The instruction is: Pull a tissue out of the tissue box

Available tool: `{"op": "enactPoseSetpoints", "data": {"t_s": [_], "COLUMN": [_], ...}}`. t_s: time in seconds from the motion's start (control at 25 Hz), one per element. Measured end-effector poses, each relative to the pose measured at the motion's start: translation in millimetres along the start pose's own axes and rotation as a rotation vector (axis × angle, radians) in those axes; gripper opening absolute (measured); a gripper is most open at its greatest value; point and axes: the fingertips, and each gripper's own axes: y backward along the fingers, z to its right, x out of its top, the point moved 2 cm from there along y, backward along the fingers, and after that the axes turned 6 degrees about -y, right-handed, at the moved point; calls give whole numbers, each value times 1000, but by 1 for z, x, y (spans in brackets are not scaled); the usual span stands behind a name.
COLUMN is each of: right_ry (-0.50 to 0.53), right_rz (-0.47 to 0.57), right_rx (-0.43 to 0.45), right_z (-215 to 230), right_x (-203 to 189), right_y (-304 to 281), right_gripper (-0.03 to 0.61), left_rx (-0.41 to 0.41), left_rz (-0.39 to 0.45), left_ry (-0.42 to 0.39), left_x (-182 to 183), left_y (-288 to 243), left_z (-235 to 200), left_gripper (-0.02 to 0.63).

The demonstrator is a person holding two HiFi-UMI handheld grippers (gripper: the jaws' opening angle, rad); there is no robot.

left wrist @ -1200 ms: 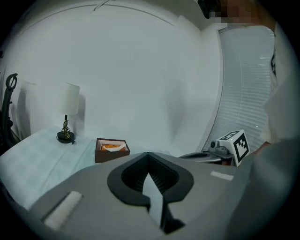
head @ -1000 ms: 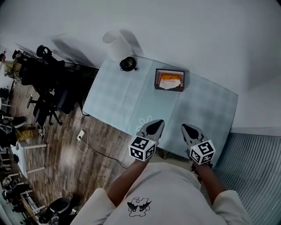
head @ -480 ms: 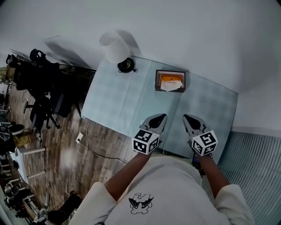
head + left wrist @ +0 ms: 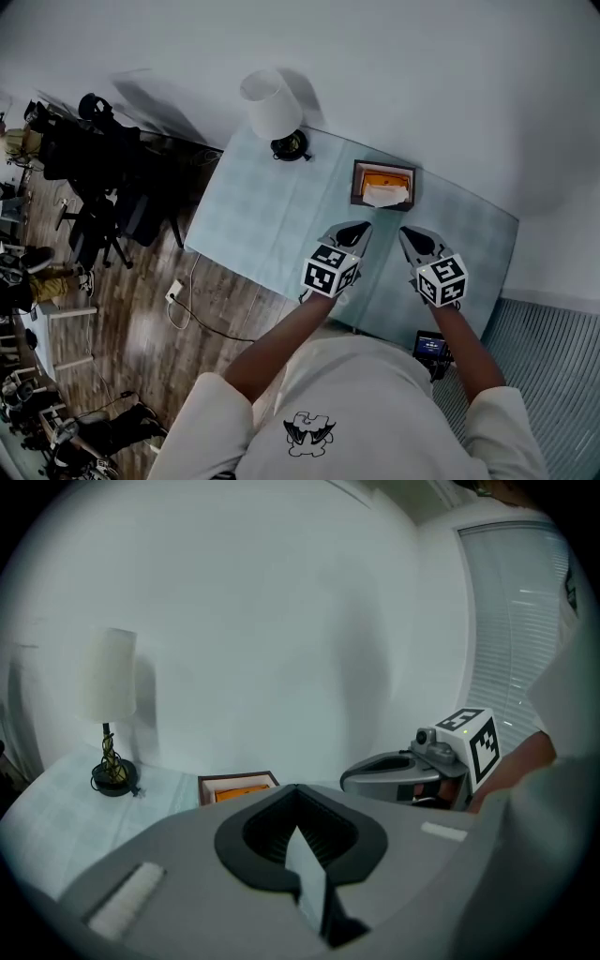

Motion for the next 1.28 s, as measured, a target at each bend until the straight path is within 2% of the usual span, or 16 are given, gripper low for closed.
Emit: {"op": "enactPoseSetpoints", "data": {"t_s": [0.16, 0.32, 0.52, 0.56, 0.64, 0.8, 0.92, 1.28], "right_ry": [26, 32, 7, -5, -26, -112, -202, -367], "right_rz": [-63, -137, -210, -221, -247, -269, -259, -231], "right_rx": [-28, -49, -73, -74, -81, -104, -104, -127], "right_z": [25, 51, 72, 74, 78, 85, 91, 109], "right_x": [-11, -28, -46, -49, -58, -69, -73, -77], "right_y": [-26, -50, -73, -77, -84, -94, -101, -123], "right_gripper": [12, 12, 15, 25, 92, 130, 158, 167], "left_rx": [24, 48, 53, 51, 49, 61, 56, 58], "left_rz": [-7, -45, -103, -114, -136, -155, -170, -179], "left_ry": [-11, -16, 19, 22, 25, 52, 21, 7], "left_x": [1, -15, -37, -40, -46, -51, -52, -54], "left_y": [-16, -34, -53, -56, -64, -74, -81, -79], "left_z": [-21, -37, -53, -55, -60, -68, -67, -66], "left_gripper": [6, 6, 6, 6, 6, 6, 6, 6]}}
